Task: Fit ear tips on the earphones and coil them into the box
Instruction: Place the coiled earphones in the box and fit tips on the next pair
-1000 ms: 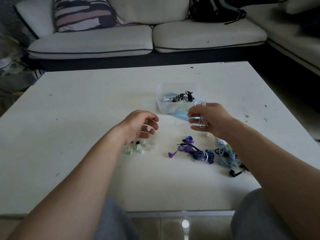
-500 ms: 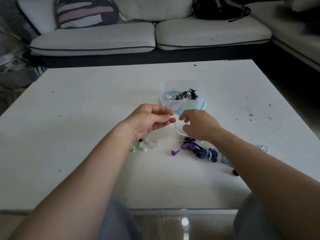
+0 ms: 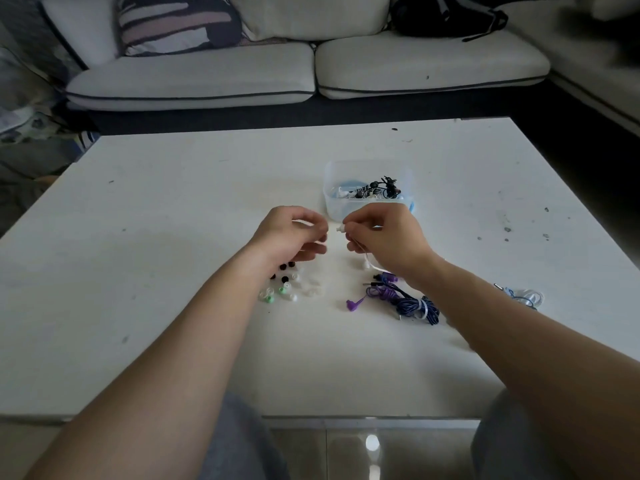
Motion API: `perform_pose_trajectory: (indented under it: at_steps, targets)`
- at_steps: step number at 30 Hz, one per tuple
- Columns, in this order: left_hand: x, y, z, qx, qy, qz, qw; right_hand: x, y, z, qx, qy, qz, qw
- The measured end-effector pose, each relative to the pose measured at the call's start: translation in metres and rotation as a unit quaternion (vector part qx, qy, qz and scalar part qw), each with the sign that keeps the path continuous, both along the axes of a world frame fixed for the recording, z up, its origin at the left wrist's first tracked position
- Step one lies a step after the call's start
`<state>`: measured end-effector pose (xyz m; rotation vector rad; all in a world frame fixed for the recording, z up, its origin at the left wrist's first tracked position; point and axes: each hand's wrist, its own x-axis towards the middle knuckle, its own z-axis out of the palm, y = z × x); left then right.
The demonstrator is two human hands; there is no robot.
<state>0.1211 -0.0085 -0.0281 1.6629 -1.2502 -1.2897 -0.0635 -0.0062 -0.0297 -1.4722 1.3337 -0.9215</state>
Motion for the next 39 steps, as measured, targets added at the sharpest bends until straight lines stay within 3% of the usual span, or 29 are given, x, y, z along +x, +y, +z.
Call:
perform_pose_trajectory:
  at_steps: [2,4,13,20,24,26,28,31,39]
  targets:
    - [0.011,-0.003,-0.010,-0.039,-0.202,-0.034,0.978,-0.001,0.000,-0.001,0.024,-0.007,-0.010,1.000]
    - [0.016,-0.002,-0.016,-0.017,-0.331,-0.067,0.941,-0.003,-0.001,-0.002,0.040,-0.014,-0.014,0.999]
    - [0.012,-0.002,-0.025,0.067,-0.425,-0.106,0.897,-0.003,-0.001,-0.003,0.049,-0.008,0.001,0.999]
    - [0.008,-0.002,-0.025,0.073,-0.421,-0.099,0.899,-0.004,-0.002,-0.003,0.066,-0.029,-0.003,0.997]
    - [0.008,-0.001,-0.007,0.021,-0.391,-0.073,0.917,-0.005,-0.003,-0.003,0.079,-0.053,-0.006,0.995]
    - [0.009,0.001,0.002,-0.004,-0.318,-0.056,0.947,-0.006,-0.004,-0.002,0.089,-0.075,-0.003,0.993]
    - [0.008,0.005,0.010,-0.013,-0.182,-0.041,0.982,-0.006,-0.005,0.000,0.098,-0.102,0.006,0.990]
    - [0.001,0.009,0.018,-0.030,-0.051,-0.039,0.997,-0.008,-0.004,0.001,0.111,-0.139,0.019,0.984]
    - [-0.011,0.009,0.014,-0.090,-0.020,-0.032,0.995,-0.008,-0.003,0.002,0.114,-0.155,0.039,0.981]
